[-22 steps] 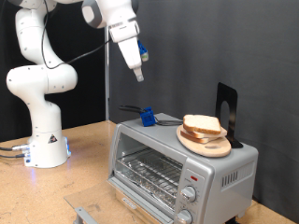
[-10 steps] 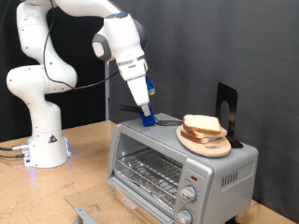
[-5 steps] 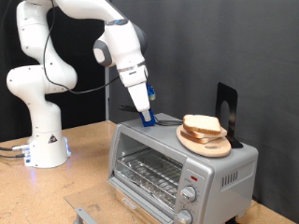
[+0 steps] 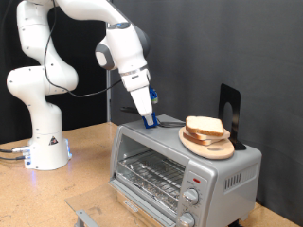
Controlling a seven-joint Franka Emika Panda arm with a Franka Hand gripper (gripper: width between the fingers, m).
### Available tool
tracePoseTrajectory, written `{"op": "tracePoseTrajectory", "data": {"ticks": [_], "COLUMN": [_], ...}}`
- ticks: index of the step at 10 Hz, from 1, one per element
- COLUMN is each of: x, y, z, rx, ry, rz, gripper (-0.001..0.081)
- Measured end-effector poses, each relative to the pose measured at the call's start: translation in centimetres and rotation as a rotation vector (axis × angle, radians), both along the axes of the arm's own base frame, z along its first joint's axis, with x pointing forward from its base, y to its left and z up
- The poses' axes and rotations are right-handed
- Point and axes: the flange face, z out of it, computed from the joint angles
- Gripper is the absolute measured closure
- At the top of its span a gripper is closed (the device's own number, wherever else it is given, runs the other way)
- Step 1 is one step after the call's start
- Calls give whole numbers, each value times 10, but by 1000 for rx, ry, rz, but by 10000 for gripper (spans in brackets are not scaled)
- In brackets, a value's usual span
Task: Make a piece of toast with the oven
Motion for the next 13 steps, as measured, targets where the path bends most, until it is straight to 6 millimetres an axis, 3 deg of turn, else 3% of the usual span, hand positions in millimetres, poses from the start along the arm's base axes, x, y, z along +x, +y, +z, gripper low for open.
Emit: {"op": "tracePoseTrajectory", "data": {"ticks": [3,5,6,7,13], "x": [-1,-1,-1,-1,-1], "y": [2,2,2,2,2], "z": [-1,-1,-1,-1,-1], "rx": [18,20,21,21,22], "ry": [4,5,5,6,8], "rz": [-10,-12,-12,-14,-19], "gripper": [-2,250,250,320,320]}}
